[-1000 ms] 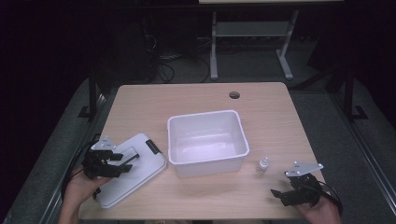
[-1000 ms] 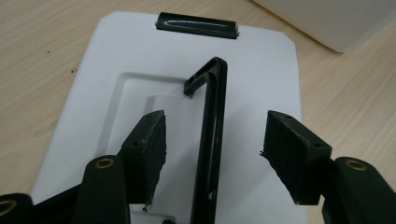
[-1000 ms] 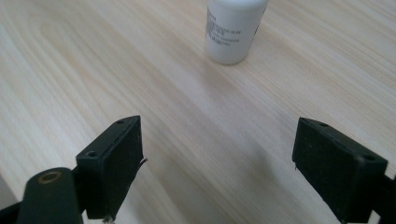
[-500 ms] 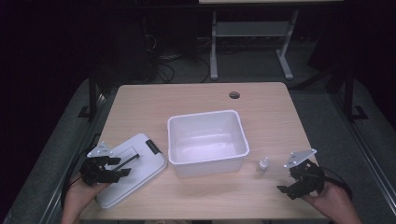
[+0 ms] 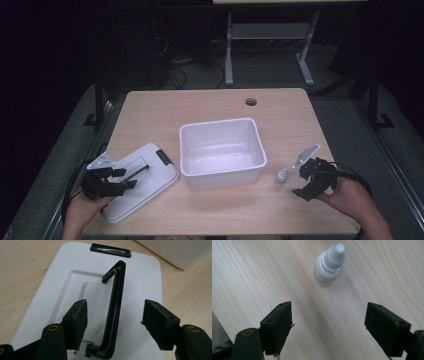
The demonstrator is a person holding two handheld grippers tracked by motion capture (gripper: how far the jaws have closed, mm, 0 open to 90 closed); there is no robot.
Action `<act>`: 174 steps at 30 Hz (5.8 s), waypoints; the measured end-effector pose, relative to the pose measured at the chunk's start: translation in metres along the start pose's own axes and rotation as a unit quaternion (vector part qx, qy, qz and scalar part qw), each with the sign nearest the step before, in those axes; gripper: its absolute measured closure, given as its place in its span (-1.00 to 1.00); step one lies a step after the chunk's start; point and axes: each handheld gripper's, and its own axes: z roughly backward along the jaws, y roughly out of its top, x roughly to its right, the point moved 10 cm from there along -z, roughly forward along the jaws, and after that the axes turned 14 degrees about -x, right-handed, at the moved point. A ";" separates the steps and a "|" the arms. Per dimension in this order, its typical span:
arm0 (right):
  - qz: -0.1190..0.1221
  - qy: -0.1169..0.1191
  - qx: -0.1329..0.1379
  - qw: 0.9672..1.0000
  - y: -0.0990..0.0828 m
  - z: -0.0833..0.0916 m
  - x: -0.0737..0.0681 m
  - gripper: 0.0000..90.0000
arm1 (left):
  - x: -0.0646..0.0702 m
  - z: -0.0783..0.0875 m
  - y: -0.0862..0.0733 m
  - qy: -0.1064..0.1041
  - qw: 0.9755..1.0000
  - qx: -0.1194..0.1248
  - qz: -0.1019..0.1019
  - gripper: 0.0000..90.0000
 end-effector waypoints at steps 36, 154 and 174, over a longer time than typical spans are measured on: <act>0.051 0.027 -0.078 0.995 0.049 -0.016 0.001 0.23 | -0.005 0.008 -0.005 -0.008 1.000 0.013 0.008 -0.20; 0.061 0.020 -0.080 0.995 0.159 0.117 -0.019 0.32 | -0.009 0.008 -0.006 0.002 1.000 0.012 0.000 -0.24; 0.064 0.031 -0.097 0.993 0.167 0.087 -0.020 0.32 | -0.010 0.007 -0.007 0.005 1.000 0.009 -0.001 -0.22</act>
